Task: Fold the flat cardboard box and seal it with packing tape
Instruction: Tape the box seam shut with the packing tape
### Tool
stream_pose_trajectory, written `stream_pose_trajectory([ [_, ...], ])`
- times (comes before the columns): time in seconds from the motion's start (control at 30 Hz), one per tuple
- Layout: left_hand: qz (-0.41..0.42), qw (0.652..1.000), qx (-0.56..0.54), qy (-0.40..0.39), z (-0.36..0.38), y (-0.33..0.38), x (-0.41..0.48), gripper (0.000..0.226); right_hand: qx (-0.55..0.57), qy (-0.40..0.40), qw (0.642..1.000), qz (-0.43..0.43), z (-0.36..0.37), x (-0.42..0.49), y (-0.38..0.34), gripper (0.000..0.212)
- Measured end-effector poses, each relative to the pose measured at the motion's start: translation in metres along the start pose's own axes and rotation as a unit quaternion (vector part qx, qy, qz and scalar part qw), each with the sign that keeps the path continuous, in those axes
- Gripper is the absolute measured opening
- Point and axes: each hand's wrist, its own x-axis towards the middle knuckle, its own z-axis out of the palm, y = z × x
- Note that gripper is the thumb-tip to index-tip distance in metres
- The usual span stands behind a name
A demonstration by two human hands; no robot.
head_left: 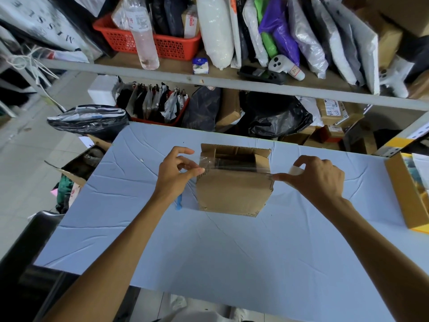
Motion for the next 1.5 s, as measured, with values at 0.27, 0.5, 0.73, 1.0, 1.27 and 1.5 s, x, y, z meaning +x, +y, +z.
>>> stream_pose_trajectory([
  [0.27,-0.035,0.999,0.008,-0.009,-0.003,0.006,0.008,0.057,0.019,-0.001,1.000,0.014,0.004,0.006,-0.001,0.075],
  [0.5,-0.064,0.995,0.008,-0.080,-0.006,0.004,0.015,0.047,0.055,-0.053,0.997,-0.030,-0.001,0.014,0.002,0.073],
  [0.73,-0.099,0.986,-0.009,-0.135,-0.006,0.001,0.013,0.039,0.077,-0.142,0.976,-0.145,-0.009,0.026,0.002,0.074],
  [1.0,-0.085,0.992,-0.057,-0.070,-0.005,0.006,0.015,0.062,0.118,-0.208,0.960,-0.148,-0.004,0.041,0.001,0.096],
  [1.27,-0.120,0.990,-0.067,-0.033,-0.003,0.009,0.014,0.064,0.149,-0.235,0.948,-0.154,0.000,0.049,0.004,0.091],
  [1.5,-0.163,0.971,0.033,-0.170,-0.006,0.000,0.018,0.037,0.153,-0.217,0.949,-0.167,0.004,0.049,0.004,0.084],
])
